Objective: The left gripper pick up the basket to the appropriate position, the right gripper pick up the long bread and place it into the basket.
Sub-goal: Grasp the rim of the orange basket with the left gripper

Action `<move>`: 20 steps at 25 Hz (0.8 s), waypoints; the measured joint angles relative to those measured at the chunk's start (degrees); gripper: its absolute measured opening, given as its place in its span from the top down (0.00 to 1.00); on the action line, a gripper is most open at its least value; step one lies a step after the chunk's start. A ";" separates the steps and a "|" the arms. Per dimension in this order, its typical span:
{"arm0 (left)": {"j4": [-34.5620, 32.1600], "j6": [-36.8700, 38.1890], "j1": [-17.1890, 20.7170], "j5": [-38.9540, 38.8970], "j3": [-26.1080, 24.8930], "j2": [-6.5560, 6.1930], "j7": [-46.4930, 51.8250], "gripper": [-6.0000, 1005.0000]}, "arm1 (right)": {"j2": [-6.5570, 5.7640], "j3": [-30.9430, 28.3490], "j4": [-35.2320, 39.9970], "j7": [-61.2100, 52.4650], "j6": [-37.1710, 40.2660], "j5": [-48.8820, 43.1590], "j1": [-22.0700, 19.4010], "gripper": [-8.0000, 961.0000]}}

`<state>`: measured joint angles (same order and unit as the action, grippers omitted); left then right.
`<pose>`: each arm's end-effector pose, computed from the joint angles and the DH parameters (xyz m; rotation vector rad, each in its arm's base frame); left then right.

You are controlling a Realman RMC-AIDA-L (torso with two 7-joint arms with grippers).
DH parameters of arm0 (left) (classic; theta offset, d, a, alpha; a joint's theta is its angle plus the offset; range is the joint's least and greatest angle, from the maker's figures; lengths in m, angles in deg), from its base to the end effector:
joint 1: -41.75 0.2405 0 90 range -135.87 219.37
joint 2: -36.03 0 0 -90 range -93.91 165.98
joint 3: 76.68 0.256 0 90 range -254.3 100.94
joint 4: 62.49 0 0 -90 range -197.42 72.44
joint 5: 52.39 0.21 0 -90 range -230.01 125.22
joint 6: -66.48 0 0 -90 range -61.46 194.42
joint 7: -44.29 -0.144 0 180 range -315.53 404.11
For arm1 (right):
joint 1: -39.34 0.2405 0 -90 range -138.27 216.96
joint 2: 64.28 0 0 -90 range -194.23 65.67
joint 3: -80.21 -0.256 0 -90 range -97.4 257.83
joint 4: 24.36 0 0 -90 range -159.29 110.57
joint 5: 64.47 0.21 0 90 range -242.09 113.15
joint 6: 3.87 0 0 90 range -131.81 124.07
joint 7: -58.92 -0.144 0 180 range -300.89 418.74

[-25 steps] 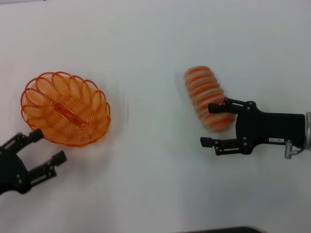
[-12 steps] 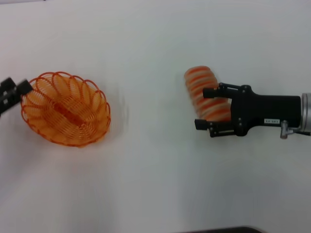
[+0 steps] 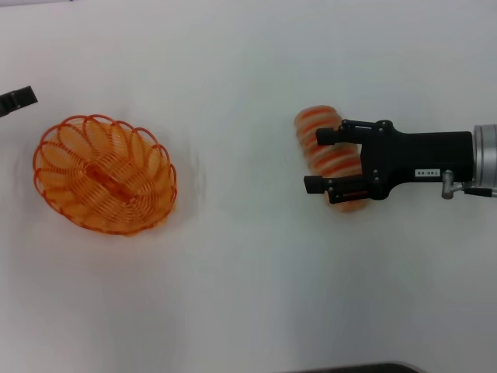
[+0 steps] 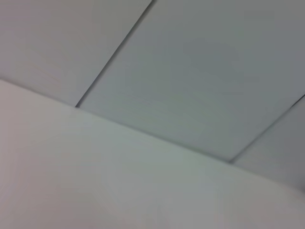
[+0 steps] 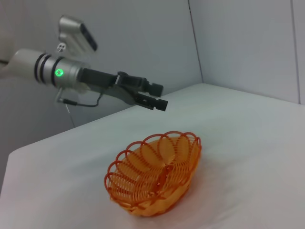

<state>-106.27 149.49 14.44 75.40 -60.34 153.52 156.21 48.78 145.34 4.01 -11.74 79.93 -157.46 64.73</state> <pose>-0.3412 0.3280 0.0705 -2.0681 -1.4564 -0.7154 0.2849 0.3028 -0.0193 -2.8034 0.5804 0.6842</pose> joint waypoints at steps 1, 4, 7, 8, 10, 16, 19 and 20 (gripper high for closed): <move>-1.13 -0.60 -0.28 0.90 1.31 -0.02 1.14 0.13 | 0.05 0.00 0.48 -0.50 -0.15 -0.28 0.04 0.02; -6.60 -1.88 -1.90 5.36 7.00 -0.04 5.28 0.13 | 0.06 -0.01 1.37 -1.50 -0.74 -0.79 0.15 0.02; -10.69 -1.38 -3.63 9.30 11.62 -0.06 6.46 0.13 | -0.03 -0.08 1.76 -1.82 -1.12 -0.85 0.17 0.02; -11.80 -1.18 -4.28 10.88 13.41 -0.06 6.66 0.13 | -0.06 -0.21 1.80 -1.83 -1.25 -0.85 0.17 0.02; -13.07 -1.17 -5.80 14.24 16.48 -0.16 7.01 0.13 | -0.10 -0.42 1.83 -1.86 -1.63 -0.85 0.19 0.02; -13.42 -1.48 -10.16 23.55 23.50 -0.03 7.78 0.13 | 0.01 -0.45 1.86 -2.56 -2.08 -0.85 0.27 0.02; -13.35 -1.62 -11.24 25.96 25.42 0.31 7.98 0.13 | 0.19 -0.45 1.87 -2.62 -2.31 -0.85 0.18 0.02; -13.34 -1.65 -11.35 26.30 25.87 0.38 8.09 0.13 | 0.24 -0.45 1.86 -2.61 -2.37 -0.84 0.12 0.02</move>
<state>-119.62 147.84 3.09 101.71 -34.47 153.91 164.30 49.02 144.90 5.87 -14.35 77.56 -158.30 64.85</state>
